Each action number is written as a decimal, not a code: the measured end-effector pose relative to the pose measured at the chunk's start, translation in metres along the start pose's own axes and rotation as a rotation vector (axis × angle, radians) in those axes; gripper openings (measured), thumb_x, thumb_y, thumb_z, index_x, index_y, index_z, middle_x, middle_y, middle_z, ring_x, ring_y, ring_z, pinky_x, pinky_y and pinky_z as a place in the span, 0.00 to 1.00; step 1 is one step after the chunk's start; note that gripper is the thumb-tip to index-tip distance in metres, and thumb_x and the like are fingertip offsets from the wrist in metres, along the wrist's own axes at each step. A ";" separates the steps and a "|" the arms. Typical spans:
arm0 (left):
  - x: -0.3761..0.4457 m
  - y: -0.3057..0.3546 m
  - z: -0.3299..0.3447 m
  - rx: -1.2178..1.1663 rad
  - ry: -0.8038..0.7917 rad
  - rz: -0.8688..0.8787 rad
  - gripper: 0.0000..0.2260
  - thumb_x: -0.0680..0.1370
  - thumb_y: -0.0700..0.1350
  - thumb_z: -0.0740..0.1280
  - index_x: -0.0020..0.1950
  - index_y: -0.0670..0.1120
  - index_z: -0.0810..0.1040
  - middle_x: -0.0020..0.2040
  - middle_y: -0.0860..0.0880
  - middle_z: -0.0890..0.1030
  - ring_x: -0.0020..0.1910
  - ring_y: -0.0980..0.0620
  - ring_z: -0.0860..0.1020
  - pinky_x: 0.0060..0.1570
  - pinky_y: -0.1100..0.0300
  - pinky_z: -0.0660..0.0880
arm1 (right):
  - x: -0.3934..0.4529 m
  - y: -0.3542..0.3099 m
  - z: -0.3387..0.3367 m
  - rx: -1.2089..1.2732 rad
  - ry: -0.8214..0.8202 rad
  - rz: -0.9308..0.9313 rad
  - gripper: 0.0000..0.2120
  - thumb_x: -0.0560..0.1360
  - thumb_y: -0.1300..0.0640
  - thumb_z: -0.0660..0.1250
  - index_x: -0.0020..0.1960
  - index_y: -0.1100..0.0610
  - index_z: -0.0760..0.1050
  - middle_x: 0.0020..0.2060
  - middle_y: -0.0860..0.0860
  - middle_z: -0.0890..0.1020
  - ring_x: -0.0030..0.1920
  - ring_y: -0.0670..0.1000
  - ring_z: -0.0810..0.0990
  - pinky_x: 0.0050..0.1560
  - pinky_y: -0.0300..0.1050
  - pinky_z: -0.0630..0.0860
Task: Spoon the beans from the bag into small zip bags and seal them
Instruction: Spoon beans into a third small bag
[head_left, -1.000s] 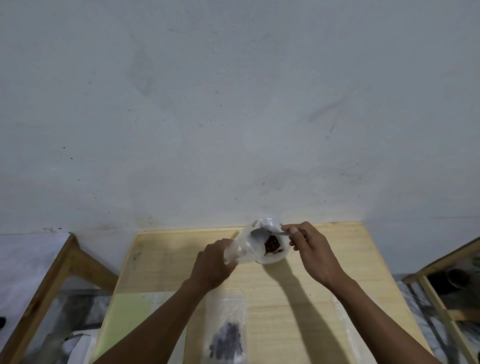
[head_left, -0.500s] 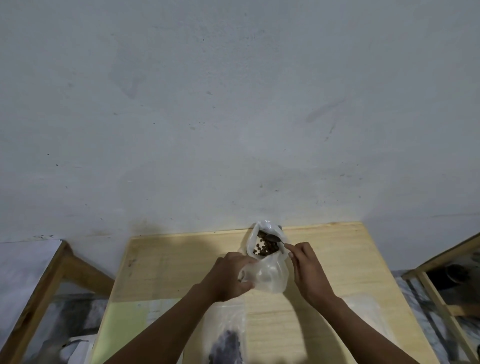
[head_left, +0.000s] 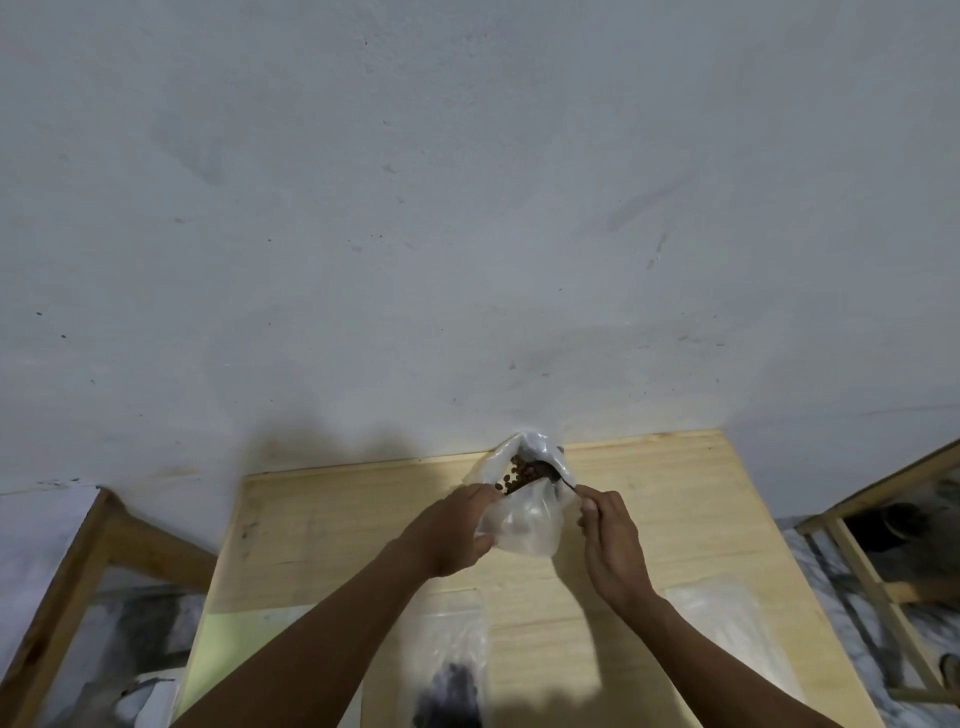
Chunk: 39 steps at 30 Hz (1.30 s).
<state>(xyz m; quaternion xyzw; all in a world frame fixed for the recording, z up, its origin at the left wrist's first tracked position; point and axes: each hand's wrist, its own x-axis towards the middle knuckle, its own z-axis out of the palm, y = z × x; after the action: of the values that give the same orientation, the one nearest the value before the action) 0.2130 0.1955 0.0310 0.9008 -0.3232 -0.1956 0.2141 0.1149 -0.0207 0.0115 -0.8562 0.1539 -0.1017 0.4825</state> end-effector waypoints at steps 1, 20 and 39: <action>0.001 -0.002 0.001 -0.003 0.015 0.013 0.25 0.75 0.46 0.69 0.71 0.47 0.67 0.69 0.50 0.71 0.63 0.48 0.73 0.61 0.57 0.70 | 0.000 0.001 0.003 0.060 0.031 0.072 0.15 0.84 0.54 0.52 0.61 0.51 0.76 0.46 0.47 0.77 0.46 0.45 0.78 0.50 0.44 0.77; -0.012 -0.014 0.008 0.005 0.175 0.219 0.23 0.76 0.48 0.67 0.70 0.47 0.70 0.72 0.49 0.69 0.71 0.53 0.68 0.66 0.59 0.70 | 0.026 -0.051 0.005 0.716 -0.225 0.822 0.15 0.83 0.60 0.55 0.52 0.64 0.79 0.40 0.58 0.83 0.38 0.54 0.78 0.40 0.46 0.73; -0.057 -0.027 0.014 0.008 0.340 -0.220 0.32 0.68 0.66 0.60 0.66 0.49 0.75 0.61 0.49 0.78 0.63 0.46 0.73 0.60 0.53 0.70 | 0.009 -0.054 -0.046 0.774 -0.025 0.603 0.14 0.83 0.58 0.54 0.54 0.63 0.77 0.36 0.55 0.79 0.36 0.53 0.76 0.38 0.44 0.68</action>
<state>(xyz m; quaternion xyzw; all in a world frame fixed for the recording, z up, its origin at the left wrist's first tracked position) 0.1794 0.2488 0.0175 0.9516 -0.1831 -0.0616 0.2392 0.1171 -0.0336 0.0818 -0.5322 0.3403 0.0030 0.7752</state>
